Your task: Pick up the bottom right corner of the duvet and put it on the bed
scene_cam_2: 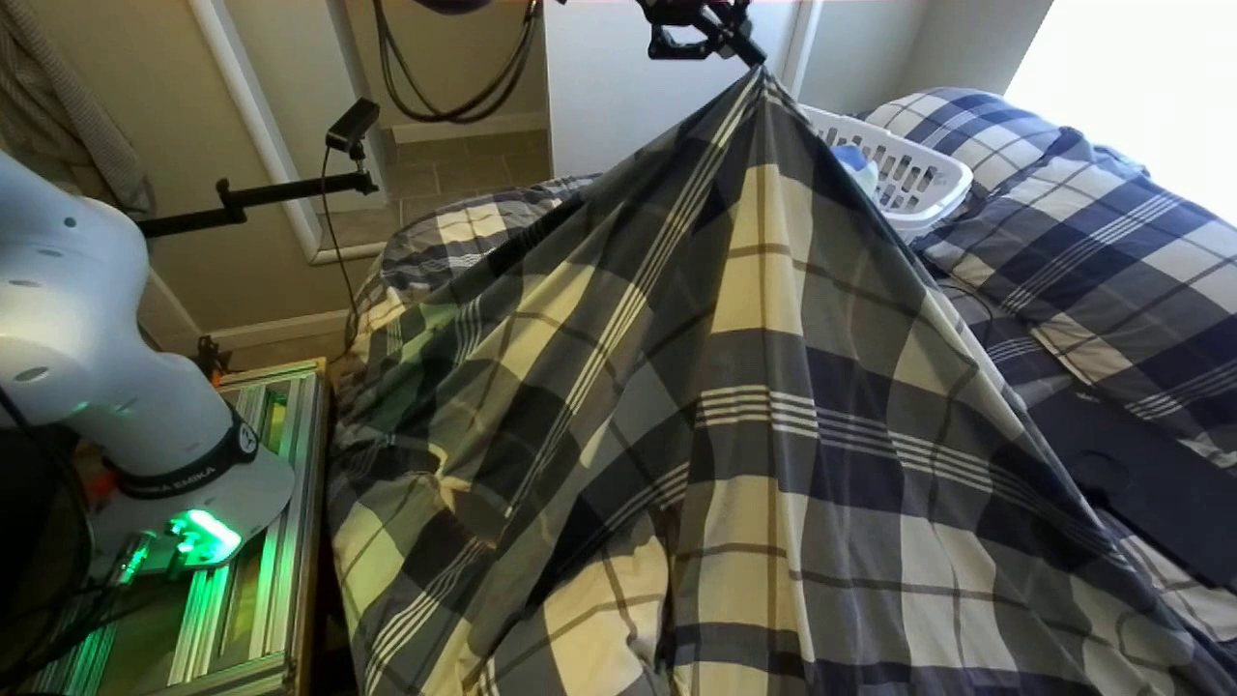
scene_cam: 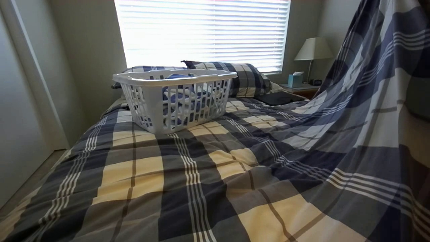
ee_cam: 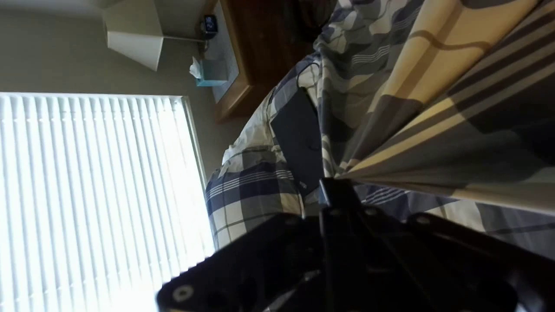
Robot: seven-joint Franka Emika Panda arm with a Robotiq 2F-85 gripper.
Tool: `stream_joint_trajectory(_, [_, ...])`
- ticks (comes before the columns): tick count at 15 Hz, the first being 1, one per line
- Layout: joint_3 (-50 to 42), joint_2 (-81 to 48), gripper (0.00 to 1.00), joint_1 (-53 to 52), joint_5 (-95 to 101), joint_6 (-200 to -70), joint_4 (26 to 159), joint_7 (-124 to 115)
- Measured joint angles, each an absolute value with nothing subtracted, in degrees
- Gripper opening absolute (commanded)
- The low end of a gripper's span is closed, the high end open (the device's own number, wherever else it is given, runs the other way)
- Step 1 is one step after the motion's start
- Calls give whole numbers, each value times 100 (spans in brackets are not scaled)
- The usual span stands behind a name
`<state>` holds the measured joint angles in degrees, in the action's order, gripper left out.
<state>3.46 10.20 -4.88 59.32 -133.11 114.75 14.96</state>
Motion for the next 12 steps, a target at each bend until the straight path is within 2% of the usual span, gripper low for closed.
stream_joint_trajectory(6, [-41, 79, 0, -108, 5923, -14415, 10838, 348])
stream_joint_trajectory(12, [-388, -1379, 0, 92, 6193, -16412, 10579, -1658])
